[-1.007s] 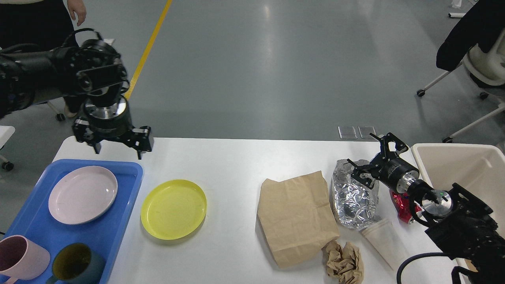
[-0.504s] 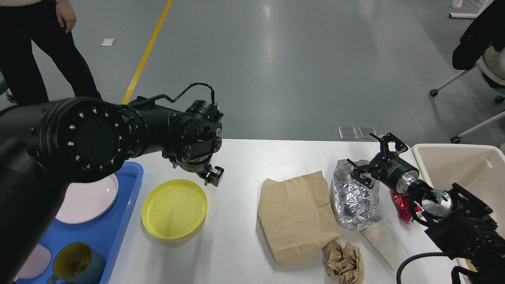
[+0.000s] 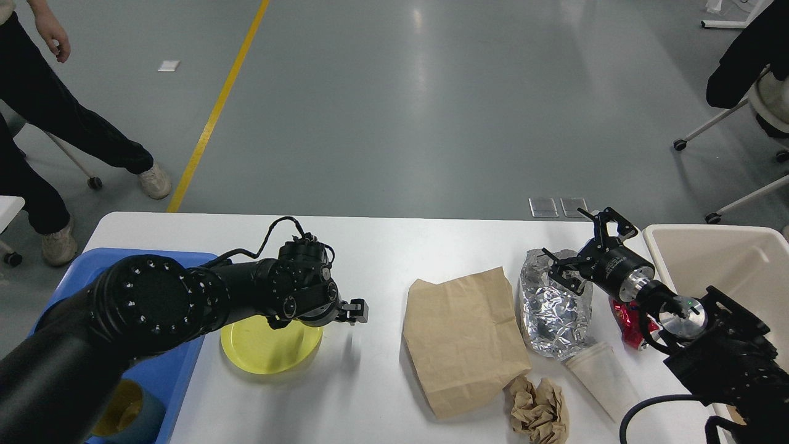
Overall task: Tidy desktop
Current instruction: 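Move the left gripper over the rim of the yellow plate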
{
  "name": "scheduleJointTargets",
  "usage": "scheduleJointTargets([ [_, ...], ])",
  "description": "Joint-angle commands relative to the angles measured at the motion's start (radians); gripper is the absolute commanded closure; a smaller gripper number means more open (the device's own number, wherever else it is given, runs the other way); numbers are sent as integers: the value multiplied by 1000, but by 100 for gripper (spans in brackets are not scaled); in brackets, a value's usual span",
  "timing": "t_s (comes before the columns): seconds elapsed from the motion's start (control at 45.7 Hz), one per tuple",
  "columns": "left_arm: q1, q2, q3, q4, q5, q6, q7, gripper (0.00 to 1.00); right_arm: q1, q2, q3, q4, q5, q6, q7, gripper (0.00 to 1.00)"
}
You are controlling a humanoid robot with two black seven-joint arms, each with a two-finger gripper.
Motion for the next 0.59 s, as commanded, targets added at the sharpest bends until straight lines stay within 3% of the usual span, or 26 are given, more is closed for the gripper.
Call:
scheduleJointTargets([
  [0.0, 34, 1, 4, 34, 5, 6, -2, 6, 0, 0, 0, 0, 0, 0, 0, 0],
  [0.285, 45, -4, 3, 35, 3, 33, -2, 10, -1, -1, 0, 0, 0, 0, 0, 0],
  [0.504, 46, -6, 1, 35, 0, 52, -14, 31, -1, 0, 0, 0, 0, 0, 0, 0],
  [0.569, 46, -6, 3, 35, -1, 52, -29, 32, -1, 0, 0, 0, 0, 0, 0, 0],
])
